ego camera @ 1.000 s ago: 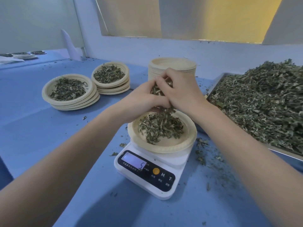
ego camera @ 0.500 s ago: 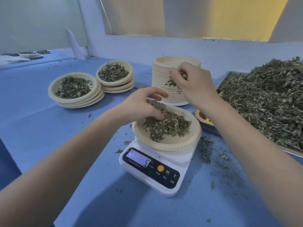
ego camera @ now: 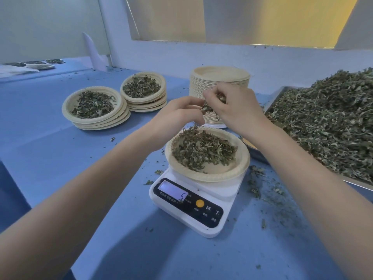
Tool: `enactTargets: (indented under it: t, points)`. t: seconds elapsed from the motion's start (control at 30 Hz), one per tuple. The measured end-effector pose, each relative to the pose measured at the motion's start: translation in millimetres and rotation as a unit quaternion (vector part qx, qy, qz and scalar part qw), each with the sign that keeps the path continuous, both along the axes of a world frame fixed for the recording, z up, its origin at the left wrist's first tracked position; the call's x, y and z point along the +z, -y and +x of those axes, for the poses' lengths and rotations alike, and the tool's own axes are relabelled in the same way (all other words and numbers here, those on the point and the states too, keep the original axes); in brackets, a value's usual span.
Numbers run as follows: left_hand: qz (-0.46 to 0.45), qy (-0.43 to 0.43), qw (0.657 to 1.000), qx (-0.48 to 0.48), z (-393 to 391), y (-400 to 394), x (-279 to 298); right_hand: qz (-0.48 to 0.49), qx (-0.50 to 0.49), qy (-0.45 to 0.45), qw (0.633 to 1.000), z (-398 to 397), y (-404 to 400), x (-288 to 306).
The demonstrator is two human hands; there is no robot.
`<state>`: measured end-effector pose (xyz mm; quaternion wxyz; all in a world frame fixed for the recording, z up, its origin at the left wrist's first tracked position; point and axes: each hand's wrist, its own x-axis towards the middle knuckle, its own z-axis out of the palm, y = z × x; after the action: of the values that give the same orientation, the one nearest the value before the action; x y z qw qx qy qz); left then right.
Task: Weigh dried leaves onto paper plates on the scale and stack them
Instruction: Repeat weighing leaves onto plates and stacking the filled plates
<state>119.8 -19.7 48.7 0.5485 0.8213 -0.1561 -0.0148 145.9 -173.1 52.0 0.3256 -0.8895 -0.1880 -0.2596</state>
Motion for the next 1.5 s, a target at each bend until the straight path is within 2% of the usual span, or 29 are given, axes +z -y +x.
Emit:
enactTargets:
  t: [0.57, 0.77, 0.87, 0.93, 1.0, 1.07, 1.13, 1.23, 1.3, 1.4, 1.5]
  points:
    - [-0.024, 0.016, 1.0, -0.012, -6, 6, 2, -0.018, 0.056, -0.008, 0.998, 0, -7, -12]
    - [0.034, 0.057, 0.998, 0.004, 10, 65, 18, -0.033, 0.012, -0.005, 0.999, -2, 37, 3]
    - [0.065, 0.066, 0.995, -0.036, 26, 111, 24, -0.086, -0.047, 0.004, 0.995, -2, 81, 10]
    - [0.104, 0.058, 0.99, -0.078, 34, 139, 24, -0.157, -0.097, -0.013, 0.983, -1, 112, 12]
    - [0.155, 0.044, 0.981, -0.106, 40, 160, 21, -0.257, -0.137, -0.061, 0.955, 0, 137, 10]
    - [0.214, 0.04, 0.968, -0.122, 43, 171, 16, -0.312, -0.153, -0.117, 0.93, -2, 151, 4]
    - [0.24, 0.045, 0.961, -0.131, 44, 169, 14, -0.292, -0.146, -0.139, 0.935, -5, 155, -2]
    - [0.212, 0.031, 0.968, -0.129, 40, 144, 15, -0.204, -0.101, -0.136, 0.964, -8, 142, -8]
    - [0.209, 0.024, 0.972, -0.103, 36, 117, 17, -0.179, -0.052, -0.155, 0.97, -6, 123, -13]
    - [0.209, 0.028, 0.976, -0.057, 25, 70, 15, -0.145, 0.024, -0.207, 0.967, -4, 92, -20]
    - [0.169, 0.034, 0.985, 0.001, 14, 23, 6, -0.121, 0.107, -0.291, 0.943, -7, 75, -25]
